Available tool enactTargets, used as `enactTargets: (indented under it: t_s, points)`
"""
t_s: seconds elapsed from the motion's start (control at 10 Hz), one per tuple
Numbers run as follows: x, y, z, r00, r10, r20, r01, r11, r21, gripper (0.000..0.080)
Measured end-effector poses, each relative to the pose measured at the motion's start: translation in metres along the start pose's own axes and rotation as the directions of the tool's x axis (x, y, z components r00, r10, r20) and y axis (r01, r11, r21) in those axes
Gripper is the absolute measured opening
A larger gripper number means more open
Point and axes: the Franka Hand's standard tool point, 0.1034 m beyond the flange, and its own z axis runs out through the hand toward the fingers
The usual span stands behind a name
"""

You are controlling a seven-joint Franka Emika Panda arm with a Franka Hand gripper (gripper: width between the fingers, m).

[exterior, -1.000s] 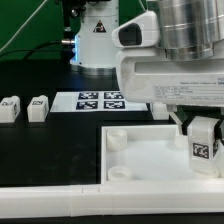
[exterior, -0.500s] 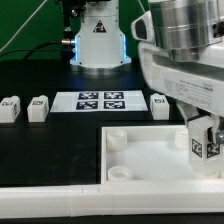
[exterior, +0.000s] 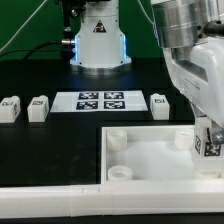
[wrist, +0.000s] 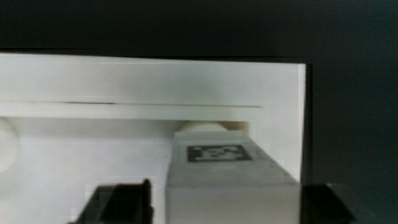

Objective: Assemble one leg

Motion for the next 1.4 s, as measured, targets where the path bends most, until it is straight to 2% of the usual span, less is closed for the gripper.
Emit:
enactTargets:
  t_s: [0.1, 0.2, 0.3, 0.4, 0.7, 0.9, 1.0, 1.1, 1.2, 1.3, 1.4]
  points:
    - [0.000, 0.000, 0.000, 1.000, -0.004, 0.000, 0.004, 1.000, 0.000, 0.0525]
    - [-0.001, 0.000, 0.000, 1.000, -0.014, 0.000, 0.014, 1.000, -0.001, 0.0627]
    - [-0.001, 0.000, 0.000, 0.997, -0.081, 0.000, 0.081, 0.997, -0.001, 0.0643]
    - [-0.002, 0.001, 0.000, 0.976, -0.217, 0.002, 0.217, 0.976, -0.010, 0.0643]
    - [-0.003, 0.000, -0.001, 0.841, -0.541, 0.009, 0.541, 0.841, -0.015, 0.0649]
    - [-0.002, 0.000, -0.001, 0.718, -0.696, 0.011, 0.696, 0.718, -0.014, 0.0649]
    - [-0.003, 0.000, -0.001, 0.648, -0.761, 0.008, 0.761, 0.648, -0.022, 0.0649]
    - [-0.011, 0.000, 0.002, 0.473, -0.881, -0.004, 0.879, 0.472, -0.063, 0.0649]
    - [-0.014, 0.000, 0.004, 0.304, -0.953, 0.001, 0.949, 0.302, -0.084, 0.0649]
    - [-0.013, -0.001, 0.004, 0.216, -0.976, 0.008, 0.973, 0.214, -0.085, 0.0649]
    - [-0.013, -0.001, 0.004, 0.243, -0.970, 0.007, 0.967, 0.242, -0.083, 0.0620]
